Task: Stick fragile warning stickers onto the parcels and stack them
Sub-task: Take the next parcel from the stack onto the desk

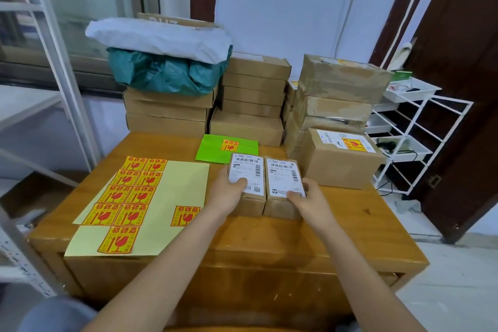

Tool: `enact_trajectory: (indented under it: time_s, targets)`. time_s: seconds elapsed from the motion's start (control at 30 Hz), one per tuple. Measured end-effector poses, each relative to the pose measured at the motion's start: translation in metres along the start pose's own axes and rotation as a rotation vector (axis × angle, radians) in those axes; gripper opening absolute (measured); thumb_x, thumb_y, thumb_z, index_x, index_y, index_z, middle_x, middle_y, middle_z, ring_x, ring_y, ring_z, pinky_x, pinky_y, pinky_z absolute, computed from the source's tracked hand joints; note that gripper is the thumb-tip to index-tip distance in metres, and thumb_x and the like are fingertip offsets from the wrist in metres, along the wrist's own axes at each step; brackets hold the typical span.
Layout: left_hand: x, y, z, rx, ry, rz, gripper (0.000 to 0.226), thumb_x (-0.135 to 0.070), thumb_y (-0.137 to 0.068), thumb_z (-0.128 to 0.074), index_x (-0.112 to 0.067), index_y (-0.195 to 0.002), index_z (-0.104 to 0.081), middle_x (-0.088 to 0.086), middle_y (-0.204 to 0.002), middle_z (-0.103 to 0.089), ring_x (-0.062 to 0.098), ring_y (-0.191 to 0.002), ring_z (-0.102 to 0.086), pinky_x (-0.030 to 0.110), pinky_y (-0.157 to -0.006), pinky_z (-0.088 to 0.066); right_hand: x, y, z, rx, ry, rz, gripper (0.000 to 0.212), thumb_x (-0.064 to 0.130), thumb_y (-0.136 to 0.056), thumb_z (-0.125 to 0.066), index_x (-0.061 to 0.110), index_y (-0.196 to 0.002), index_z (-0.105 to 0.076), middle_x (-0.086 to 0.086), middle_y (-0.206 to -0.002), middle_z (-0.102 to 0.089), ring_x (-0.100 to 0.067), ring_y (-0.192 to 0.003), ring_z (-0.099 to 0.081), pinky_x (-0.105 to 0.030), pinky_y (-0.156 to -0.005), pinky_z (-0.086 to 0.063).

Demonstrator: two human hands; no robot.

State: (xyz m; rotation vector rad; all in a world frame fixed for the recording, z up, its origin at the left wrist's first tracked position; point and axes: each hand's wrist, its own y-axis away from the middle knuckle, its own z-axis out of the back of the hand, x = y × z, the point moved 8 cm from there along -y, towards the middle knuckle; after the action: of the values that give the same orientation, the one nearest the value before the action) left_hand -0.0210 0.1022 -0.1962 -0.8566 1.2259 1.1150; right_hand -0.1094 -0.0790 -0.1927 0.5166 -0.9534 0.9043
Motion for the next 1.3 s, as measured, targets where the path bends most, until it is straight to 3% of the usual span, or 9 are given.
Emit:
enact_trajectory:
  time_s: [0.13,0.2,0.27,0.43,0.6,0.83,1.0,1.1,1.3]
  targets:
    - [-0.007,0.006,0.014,-0.010,-0.064,-0.037,0.056,-0.019,-0.097,-0.050,-0.014,-0.148,-0.027,0.003,-0.145,-0.042,0.021,-0.130,-0.042,0.027,-0.096,-0.035,0.037,0.008,0.006,-0.164,0.308,0.256,0.044,0.013,-0.088,-0.060,0.009,-0.130,-0.049,-0.007,-0.126,-0.047,-0.022,-0.122,-0.041,-0.029,-0.097,-0.036]
    - [-0.008,0.009,0.031,-0.061,-0.126,-0.085,0.057,-0.023,-0.097,-0.052,-0.015,-0.148,-0.029,0.003,-0.151,-0.035,0.021,-0.138,-0.032,0.030,-0.104,-0.031,0.062,0.020,-0.004,-0.179,0.338,0.377,0.039,0.014,-0.089,-0.058,0.008,-0.127,-0.051,-0.006,-0.127,-0.046,-0.021,-0.123,-0.039,-0.023,-0.094,-0.033]
    - [-0.008,0.016,0.055,-0.129,-0.197,-0.131,0.052,-0.025,-0.096,-0.053,-0.016,-0.144,-0.037,0.004,-0.150,-0.037,0.022,-0.138,-0.033,0.034,-0.108,-0.030,0.089,0.036,-0.023,-0.136,0.307,0.495,0.032,0.013,-0.091,-0.057,0.007,-0.122,-0.055,-0.004,-0.124,-0.047,-0.020,-0.121,-0.041,-0.021,-0.093,-0.033]
    - [-0.001,0.032,0.126,-0.281,-0.432,-0.196,0.043,-0.021,-0.095,-0.053,-0.009,-0.136,-0.048,0.010,-0.141,-0.048,0.027,-0.131,-0.041,0.035,-0.104,-0.032,0.138,0.073,-0.106,0.137,0.239,0.708,0.024,0.018,-0.093,-0.054,0.010,-0.116,-0.059,-0.003,-0.115,-0.054,-0.018,-0.109,-0.052,-0.032,-0.090,-0.042]
    - [0.025,0.034,0.187,-0.362,-0.652,-0.143,0.036,-0.018,-0.093,-0.056,-0.004,-0.127,-0.057,0.017,-0.132,-0.055,0.034,-0.123,-0.047,0.041,-0.099,-0.037,0.138,0.074,-0.185,0.320,0.276,0.675,0.030,0.020,-0.094,-0.050,0.009,-0.121,-0.057,-0.006,-0.123,-0.052,-0.022,-0.113,-0.052,-0.037,-0.091,-0.045]
    - [0.055,0.045,0.218,-0.285,-0.840,-0.199,0.028,-0.018,-0.090,-0.061,-0.007,-0.116,-0.066,0.013,-0.123,-0.058,0.033,-0.119,-0.043,0.044,-0.102,-0.031,0.103,0.076,-0.232,0.457,0.474,0.667,0.042,0.019,-0.094,-0.051,0.005,-0.133,-0.050,-0.009,-0.134,-0.048,-0.025,-0.125,-0.038,-0.036,-0.104,-0.033]
    - [0.067,0.053,0.210,-0.179,-0.759,-0.272,0.031,-0.015,-0.088,-0.064,-0.012,-0.119,-0.064,0.007,-0.126,-0.055,0.027,-0.118,-0.045,0.037,-0.099,-0.033,0.096,0.063,-0.220,0.418,0.517,0.673,0.040,0.016,-0.094,-0.049,0.006,-0.133,-0.050,-0.008,-0.135,-0.048,-0.025,-0.126,-0.039,-0.034,-0.104,-0.031]
    - [0.072,0.056,0.206,-0.200,-0.744,-0.295,0.033,-0.013,-0.089,-0.063,-0.011,-0.121,-0.062,0.008,-0.128,-0.055,0.027,-0.120,-0.043,0.038,-0.102,-0.031,0.098,0.067,-0.215,0.398,0.490,0.697,0.040,0.017,-0.094,-0.050,0.007,-0.133,-0.050,-0.008,-0.133,-0.049,-0.024,-0.125,-0.040,-0.035,-0.104,-0.032]
    - [0.073,0.060,0.208,-0.180,-0.594,-0.318,0.041,-0.039,-0.078,-0.043,-0.023,-0.109,-0.063,0.002,-0.130,-0.050,0.023,-0.124,-0.043,0.036,-0.101,-0.032,0.098,0.089,-0.227,0.440,0.504,0.745,0.055,0.043,-0.091,-0.057,0.015,-0.137,-0.047,-0.003,-0.130,-0.046,-0.019,-0.123,-0.034,-0.037,-0.100,-0.028]
